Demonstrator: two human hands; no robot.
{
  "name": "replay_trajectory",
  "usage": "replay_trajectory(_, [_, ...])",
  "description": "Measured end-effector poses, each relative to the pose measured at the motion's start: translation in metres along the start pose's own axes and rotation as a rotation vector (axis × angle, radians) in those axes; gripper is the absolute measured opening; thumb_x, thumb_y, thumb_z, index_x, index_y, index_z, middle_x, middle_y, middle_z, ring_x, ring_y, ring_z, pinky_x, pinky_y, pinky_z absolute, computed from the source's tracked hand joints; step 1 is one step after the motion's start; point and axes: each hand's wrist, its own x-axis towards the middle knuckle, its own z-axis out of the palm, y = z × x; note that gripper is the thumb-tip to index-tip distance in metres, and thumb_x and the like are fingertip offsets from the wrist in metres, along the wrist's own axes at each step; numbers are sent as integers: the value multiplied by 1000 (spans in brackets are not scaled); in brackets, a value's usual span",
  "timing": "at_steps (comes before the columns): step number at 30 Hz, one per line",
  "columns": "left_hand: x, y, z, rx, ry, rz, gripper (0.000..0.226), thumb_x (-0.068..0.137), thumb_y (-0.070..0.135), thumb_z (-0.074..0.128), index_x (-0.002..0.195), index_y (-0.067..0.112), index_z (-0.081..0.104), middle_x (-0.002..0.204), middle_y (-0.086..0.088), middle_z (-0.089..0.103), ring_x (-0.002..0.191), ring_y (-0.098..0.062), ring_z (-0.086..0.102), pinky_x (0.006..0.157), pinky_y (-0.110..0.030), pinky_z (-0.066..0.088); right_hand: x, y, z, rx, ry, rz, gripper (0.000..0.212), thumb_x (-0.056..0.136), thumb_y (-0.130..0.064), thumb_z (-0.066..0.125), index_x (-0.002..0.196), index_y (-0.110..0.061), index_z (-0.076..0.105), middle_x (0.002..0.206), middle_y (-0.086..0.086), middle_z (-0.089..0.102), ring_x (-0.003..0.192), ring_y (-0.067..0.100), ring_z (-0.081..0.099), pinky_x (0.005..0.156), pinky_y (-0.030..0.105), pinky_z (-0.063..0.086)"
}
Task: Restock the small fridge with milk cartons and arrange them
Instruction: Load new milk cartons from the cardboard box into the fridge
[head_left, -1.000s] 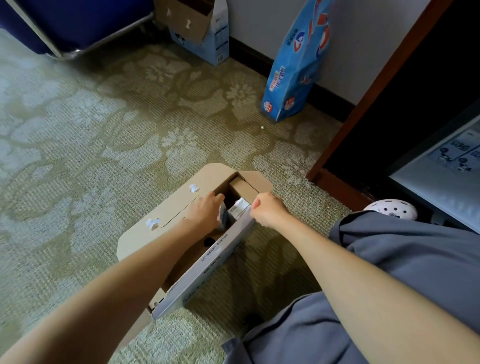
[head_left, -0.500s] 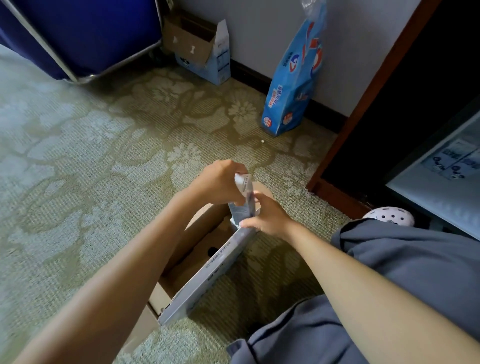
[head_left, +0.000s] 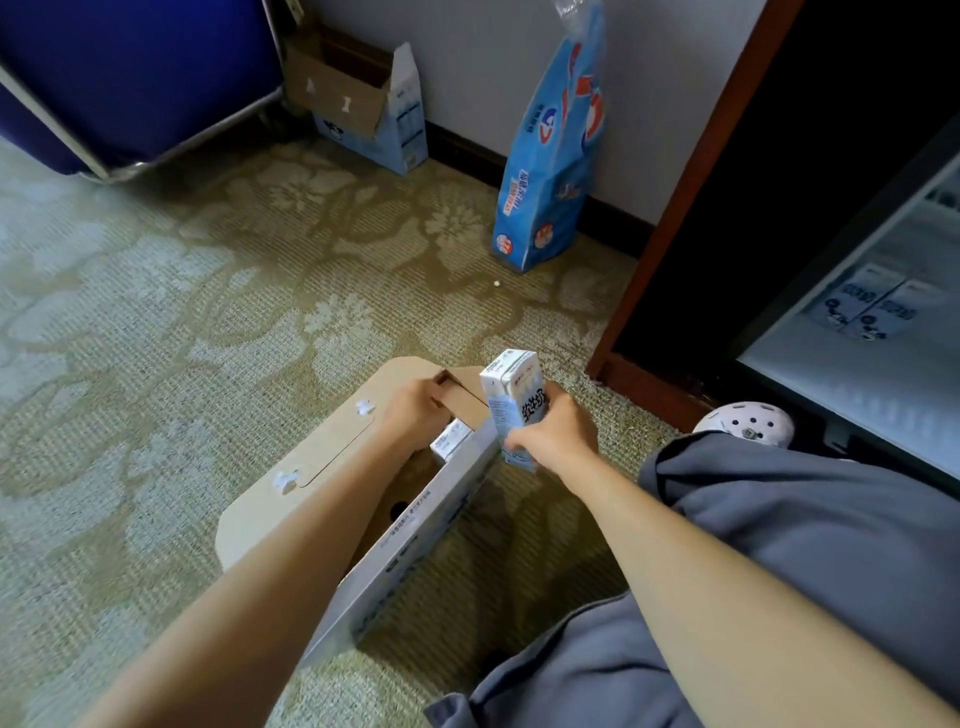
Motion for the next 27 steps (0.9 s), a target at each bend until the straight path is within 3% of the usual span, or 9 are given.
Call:
replay_trajectory(2, [2,-12,15,109,-78,17,35,86,6,56,121,-1,56,115,-18,61,107,-31,56,83,-33,44,0,-1,1,-10,4,4,53,69,-9,74,115,-17,50,116,7,63,107,28,60,86,39,55])
replay_trajectory(6, [10,-29,33,157,-227,21,51,88,20,61,133,1,46,125,-12,54,116,-26,51,91,-32,42,3,-4,5,-56,9,-9,48,72,-9,72,114,-15,48,119,7,61,111,28,57,79,28,48])
replay_trajectory(10, [18,-34,35,152,-237,101,44,89,24,59,127,3,52,129,-15,57,117,-29,53,94,-37,43,6,-5,13,-40,30,9,51,70,-9,72,114,-14,47,116,9,63,107,30,61,85,37,55])
replay_trajectory(13, [18,-41,34,72,-243,37,51,90,28,58,135,7,45,138,-11,50,126,-26,48,99,-33,40,8,-5,17,-10,34,23,52,68,-7,71,113,-15,46,114,11,65,99,30,66,81,42,58])
replay_trajectory(17, [16,-47,37,53,-191,56,55,88,33,60,134,8,45,134,-12,54,122,-25,52,95,-32,43,11,-4,17,-4,29,22,48,71,-7,70,112,-13,46,114,11,64,98,29,67,80,40,59])
replay_trajectory(21, [18,-41,34,235,-128,107,49,89,29,59,129,5,45,126,-17,57,113,-32,55,90,-38,45,10,-5,17,-14,23,26,48,70,-8,71,111,-12,47,112,11,65,97,30,67,79,40,59])
replay_trajectory(25, [13,-44,36,185,-64,-40,31,86,35,61,92,8,47,98,-16,58,83,-24,51,68,-35,40,7,-5,12,-11,45,17,50,71,-8,71,114,-13,46,116,10,63,104,28,63,79,33,57])
replay_trajectory(27, [9,-43,37,175,-25,-39,32,85,36,63,89,9,47,97,-15,61,81,-24,53,66,-37,43,4,-6,9,-12,59,10,49,72,-9,70,114,-11,46,117,10,62,105,28,63,76,30,54])
